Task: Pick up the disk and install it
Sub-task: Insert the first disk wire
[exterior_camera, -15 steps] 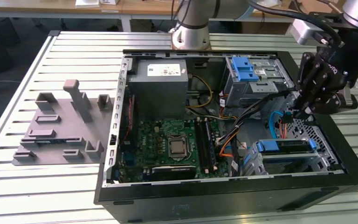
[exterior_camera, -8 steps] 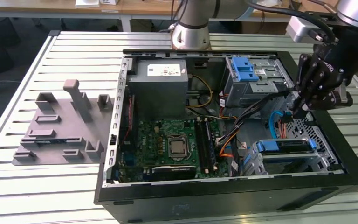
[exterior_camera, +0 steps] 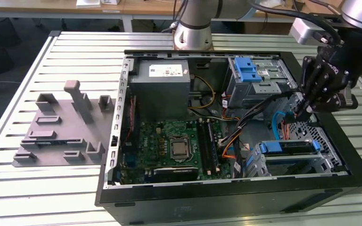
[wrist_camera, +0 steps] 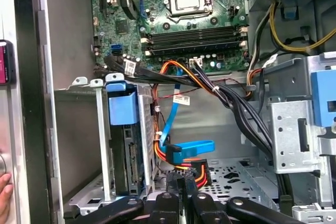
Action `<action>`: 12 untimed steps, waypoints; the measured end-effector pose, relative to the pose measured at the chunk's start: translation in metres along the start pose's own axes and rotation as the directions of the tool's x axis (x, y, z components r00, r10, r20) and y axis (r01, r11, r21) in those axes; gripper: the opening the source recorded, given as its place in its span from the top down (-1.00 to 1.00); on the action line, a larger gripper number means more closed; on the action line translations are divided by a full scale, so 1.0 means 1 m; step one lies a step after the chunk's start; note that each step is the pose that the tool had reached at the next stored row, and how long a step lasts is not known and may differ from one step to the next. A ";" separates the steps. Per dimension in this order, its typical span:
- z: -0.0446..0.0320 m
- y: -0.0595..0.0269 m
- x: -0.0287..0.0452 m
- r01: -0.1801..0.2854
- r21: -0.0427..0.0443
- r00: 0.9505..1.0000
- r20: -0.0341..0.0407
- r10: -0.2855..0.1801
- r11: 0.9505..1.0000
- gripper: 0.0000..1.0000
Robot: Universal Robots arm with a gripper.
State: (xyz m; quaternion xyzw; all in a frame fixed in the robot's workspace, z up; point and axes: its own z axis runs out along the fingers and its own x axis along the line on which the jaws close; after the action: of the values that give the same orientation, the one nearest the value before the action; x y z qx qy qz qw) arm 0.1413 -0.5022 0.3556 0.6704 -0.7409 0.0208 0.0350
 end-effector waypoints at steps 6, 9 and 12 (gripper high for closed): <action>0.0008 -0.0001 0.0091 0.007 0.001 1.000 0.006 -0.007 1.000 0.68; 0.0008 -0.0002 0.0103 0.009 -0.004 0.998 0.058 -0.009 1.000 0.68; 0.0022 -0.0011 0.0197 0.014 -0.007 0.996 0.092 -0.014 1.000 0.68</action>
State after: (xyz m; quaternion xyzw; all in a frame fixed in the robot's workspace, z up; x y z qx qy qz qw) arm 0.1404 -0.5220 0.3549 0.6757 -0.7371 -0.0133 0.0034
